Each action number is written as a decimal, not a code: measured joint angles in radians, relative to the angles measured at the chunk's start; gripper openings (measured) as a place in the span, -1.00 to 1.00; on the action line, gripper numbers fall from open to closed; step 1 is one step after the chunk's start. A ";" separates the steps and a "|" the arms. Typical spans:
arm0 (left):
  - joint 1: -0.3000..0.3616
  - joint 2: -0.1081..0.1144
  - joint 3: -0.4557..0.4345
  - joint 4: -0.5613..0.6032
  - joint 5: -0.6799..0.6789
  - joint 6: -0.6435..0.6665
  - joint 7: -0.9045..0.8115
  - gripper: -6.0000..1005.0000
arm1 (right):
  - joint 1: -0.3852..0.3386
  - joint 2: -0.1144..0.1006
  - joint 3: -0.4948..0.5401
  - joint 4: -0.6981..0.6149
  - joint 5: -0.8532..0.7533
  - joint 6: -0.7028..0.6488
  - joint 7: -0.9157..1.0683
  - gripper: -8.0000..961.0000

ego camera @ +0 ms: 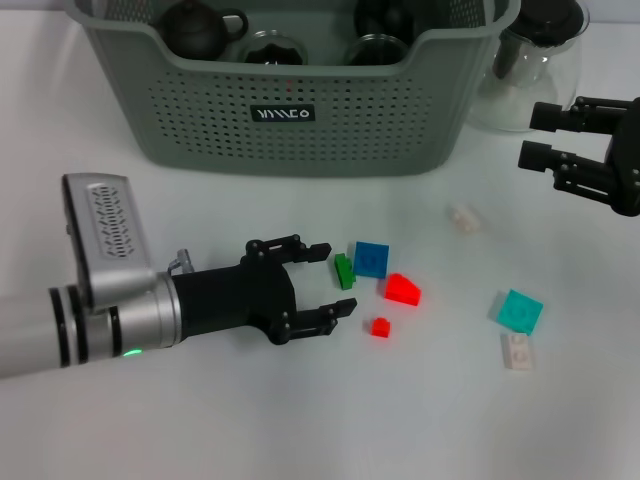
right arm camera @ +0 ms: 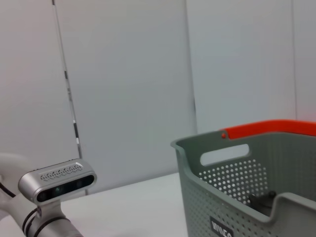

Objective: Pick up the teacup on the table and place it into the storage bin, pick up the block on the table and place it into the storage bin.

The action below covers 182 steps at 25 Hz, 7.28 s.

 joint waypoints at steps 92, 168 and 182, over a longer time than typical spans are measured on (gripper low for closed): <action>-0.230 0.102 0.252 0.922 0.042 -0.077 -1.582 0.24 | 0.045 -0.036 -0.024 0.001 -0.034 0.048 0.217 0.03; -0.104 -0.005 -0.005 -0.247 0.029 -0.185 0.236 -0.25 | 0.052 -0.025 -0.027 0.004 -0.041 0.060 0.219 0.03; -0.084 0.006 0.005 -0.173 0.042 -0.100 0.077 -0.67 | 0.054 -0.026 -0.027 0.004 -0.040 0.060 0.219 0.03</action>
